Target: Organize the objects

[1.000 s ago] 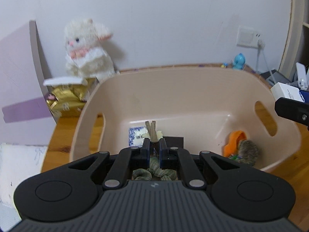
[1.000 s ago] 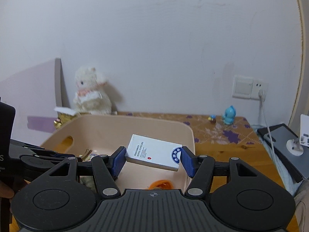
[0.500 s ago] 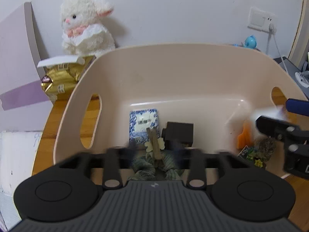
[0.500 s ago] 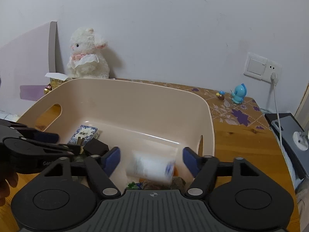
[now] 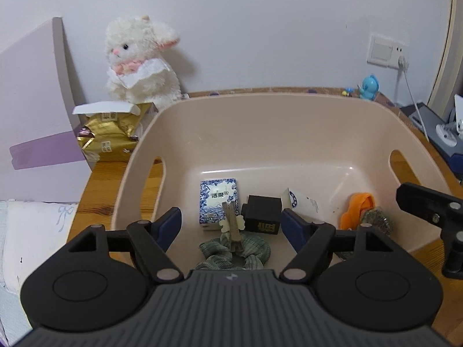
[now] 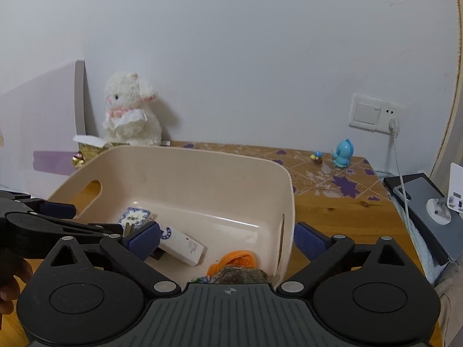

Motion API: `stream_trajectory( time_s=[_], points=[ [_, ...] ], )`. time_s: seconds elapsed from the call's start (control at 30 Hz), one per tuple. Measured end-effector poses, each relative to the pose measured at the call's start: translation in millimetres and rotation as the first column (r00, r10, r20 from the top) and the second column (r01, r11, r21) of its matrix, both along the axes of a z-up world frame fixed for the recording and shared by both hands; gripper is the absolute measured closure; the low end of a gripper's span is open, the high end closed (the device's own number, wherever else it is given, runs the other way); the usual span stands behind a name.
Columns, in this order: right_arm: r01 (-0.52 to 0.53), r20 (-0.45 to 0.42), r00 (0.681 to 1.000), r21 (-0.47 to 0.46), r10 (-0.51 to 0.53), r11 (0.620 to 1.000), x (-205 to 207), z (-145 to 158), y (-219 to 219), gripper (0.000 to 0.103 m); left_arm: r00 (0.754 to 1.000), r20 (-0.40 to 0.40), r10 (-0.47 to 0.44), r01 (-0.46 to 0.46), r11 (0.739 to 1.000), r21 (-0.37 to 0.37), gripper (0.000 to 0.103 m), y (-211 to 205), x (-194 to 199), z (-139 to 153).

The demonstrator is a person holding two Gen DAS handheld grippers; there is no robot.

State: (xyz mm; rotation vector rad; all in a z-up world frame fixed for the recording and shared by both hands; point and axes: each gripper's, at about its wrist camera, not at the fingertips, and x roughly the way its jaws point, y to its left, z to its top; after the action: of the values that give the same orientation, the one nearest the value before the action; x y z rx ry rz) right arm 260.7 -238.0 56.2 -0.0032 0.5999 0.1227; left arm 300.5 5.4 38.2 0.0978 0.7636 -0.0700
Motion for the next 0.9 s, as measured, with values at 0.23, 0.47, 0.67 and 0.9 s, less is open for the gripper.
stream_trajectory(
  time_s=[0.23,0.47,0.67,0.9],
  points=[
    [0.002,0.037,0.999,0.008,-0.002,1.000,-33,15,2,0.002,0.999,0.040,0.024,-0.023,1.000,-0.016,0.021,8,-29,17],
    [-0.003,0.059,0.998,0.008,0.003,1.000,-67,24,7,0.001,0.996,0.075,0.044,-0.044,0.999,-0.011,0.021,15,-65,26],
    [-0.011,0.065,0.998,0.009,0.010,1.000,-94,27,10,0.000,0.993,0.108,0.057,-0.055,0.998,-0.014,0.021,25,-96,32],
    [-0.033,0.076,0.997,0.007,0.033,0.999,-127,28,19,0.000,0.988,0.144,0.058,-0.056,0.998,-0.020,0.021,35,-133,39]
  ],
)
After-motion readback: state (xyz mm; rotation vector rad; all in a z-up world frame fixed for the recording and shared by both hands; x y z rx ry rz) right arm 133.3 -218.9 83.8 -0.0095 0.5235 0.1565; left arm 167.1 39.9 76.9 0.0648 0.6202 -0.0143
